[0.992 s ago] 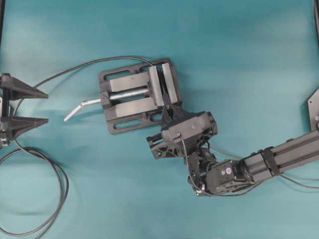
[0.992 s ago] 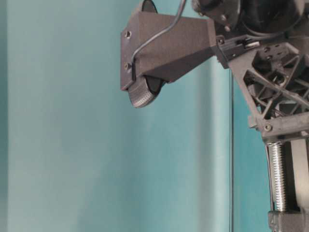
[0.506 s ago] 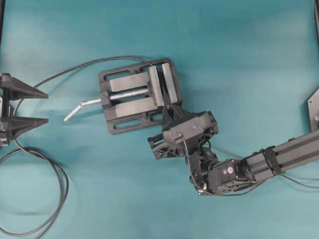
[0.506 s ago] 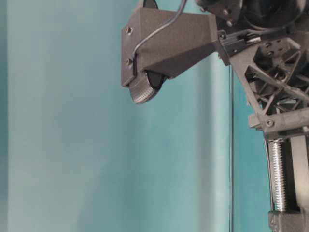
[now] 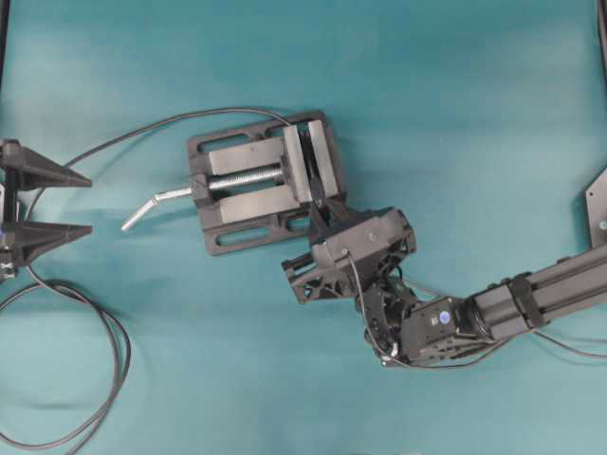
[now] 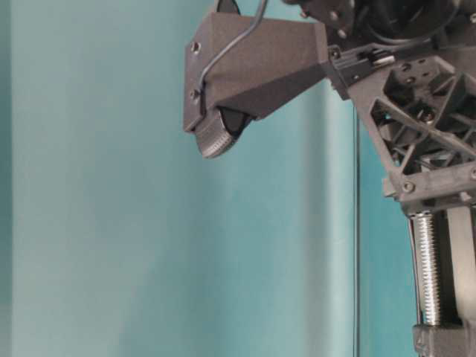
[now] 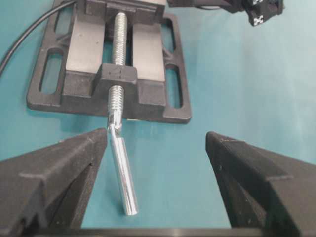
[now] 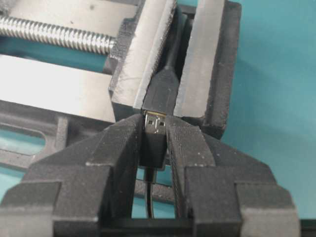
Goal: Insert the USB cable into the fixed female connector.
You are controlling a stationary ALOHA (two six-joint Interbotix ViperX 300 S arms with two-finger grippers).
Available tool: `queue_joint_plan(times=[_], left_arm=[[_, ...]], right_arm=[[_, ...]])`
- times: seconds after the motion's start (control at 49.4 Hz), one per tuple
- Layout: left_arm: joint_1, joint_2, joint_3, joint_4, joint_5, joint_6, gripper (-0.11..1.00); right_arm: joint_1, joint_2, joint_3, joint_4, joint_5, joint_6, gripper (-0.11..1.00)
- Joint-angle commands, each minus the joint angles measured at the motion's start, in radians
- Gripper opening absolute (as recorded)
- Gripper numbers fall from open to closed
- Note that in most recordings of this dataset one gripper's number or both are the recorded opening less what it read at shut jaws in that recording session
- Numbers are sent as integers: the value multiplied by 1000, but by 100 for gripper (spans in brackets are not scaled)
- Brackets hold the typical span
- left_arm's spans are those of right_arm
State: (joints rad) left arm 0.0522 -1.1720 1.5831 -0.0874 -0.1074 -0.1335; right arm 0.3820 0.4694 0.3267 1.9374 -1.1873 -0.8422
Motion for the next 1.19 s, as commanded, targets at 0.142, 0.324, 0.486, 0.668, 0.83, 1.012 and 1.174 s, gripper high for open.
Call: queue_joint_plan(times=[0.142, 0.324, 0.486, 0.668, 0.83, 1.012, 1.174], left_arm=[[2, 12, -12, 3, -6, -11, 96], [2, 14, -12, 3, -6, -11, 96], [2, 14, -12, 5, -8, -11, 96], [2, 14, -11, 3, -6, -11, 96], [2, 14, -12, 5, -6, -11, 96], [2, 14, -12, 5, -6, -11, 96], [2, 14, -12, 3, -6, -11, 96]], right_arm=[[37, -38, -11, 17, -2, -5, 20], [49, -38, -14, 17, -2, -5, 20], [54, -38, -17, 17, 2, -5, 20], [69, -40, -26, 17, 3, -5, 20], [81, -43, -23, 18, 5, -5, 20], [94, -81, 5, 17, 35, -35, 20], [94, -158, 91, 5, 110, -104, 20]])
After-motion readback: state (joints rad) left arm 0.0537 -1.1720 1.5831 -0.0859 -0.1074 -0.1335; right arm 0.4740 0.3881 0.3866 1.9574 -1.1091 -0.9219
